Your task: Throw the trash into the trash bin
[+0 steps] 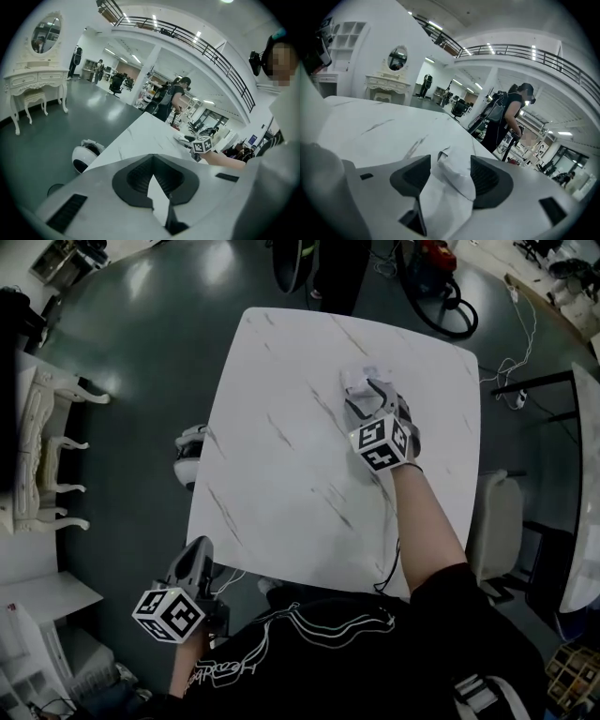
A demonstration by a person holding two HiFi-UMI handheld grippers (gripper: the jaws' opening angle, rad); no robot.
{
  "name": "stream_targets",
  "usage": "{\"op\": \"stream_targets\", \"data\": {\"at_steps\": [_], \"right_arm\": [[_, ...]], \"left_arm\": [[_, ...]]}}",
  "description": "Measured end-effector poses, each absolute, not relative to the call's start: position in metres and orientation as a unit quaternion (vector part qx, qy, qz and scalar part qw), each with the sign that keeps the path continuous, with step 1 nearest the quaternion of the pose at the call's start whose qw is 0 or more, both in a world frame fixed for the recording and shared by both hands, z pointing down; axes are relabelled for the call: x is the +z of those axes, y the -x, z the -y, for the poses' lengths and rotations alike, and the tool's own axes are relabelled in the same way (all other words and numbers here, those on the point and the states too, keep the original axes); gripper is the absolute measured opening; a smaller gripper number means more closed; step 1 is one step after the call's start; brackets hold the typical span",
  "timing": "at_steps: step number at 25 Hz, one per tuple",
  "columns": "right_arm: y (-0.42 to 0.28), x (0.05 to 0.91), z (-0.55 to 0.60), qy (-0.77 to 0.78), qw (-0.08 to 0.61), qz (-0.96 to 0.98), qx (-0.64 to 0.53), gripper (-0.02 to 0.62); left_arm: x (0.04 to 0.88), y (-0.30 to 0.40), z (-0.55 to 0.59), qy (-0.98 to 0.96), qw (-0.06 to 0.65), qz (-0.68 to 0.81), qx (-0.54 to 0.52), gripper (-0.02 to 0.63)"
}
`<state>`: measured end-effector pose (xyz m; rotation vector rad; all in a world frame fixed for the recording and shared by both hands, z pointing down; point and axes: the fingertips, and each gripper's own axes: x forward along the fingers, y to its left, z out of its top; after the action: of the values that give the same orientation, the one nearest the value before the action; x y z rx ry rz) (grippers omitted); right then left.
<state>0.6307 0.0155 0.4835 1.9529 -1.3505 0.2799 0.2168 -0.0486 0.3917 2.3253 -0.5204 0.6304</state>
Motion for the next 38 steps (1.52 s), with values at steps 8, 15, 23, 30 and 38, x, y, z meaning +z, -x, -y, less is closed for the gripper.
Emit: {"op": "stream_targets", "data": {"at_steps": [8,15,23,30,38], "right_arm": [[-0.634,0.496,0.008,-0.753,0.409,0.511,0.070,0.267],[-0.643,0.501,0.005,-0.756,0.434,0.484,0.081,0.146],[-0.636,0.493,0.002,-0.768,0.423,0.475,0.074,0.120],[-0.606,0.469,-0.003,-0.785,0.393,0.477,0.052,0.107],[-0.543,0.430,-0.019,-0.791,0.378,0.480,0.027,0.103]], "left_arm": [[0.403,-0.218,0.051,-0.883,0.336,0.208,0.252,0.005],[0.400,-0.218,0.057,-0.886,0.330,0.205,0.253,0.005],[0.402,-0.206,0.057,-0.885,0.337,0.198,0.252,0.005],[0.407,-0.184,0.056,-0.883,0.352,0.189,0.245,0.005],[0.404,-0.149,0.062,-0.886,0.370,0.177,0.216,0.005]]}}
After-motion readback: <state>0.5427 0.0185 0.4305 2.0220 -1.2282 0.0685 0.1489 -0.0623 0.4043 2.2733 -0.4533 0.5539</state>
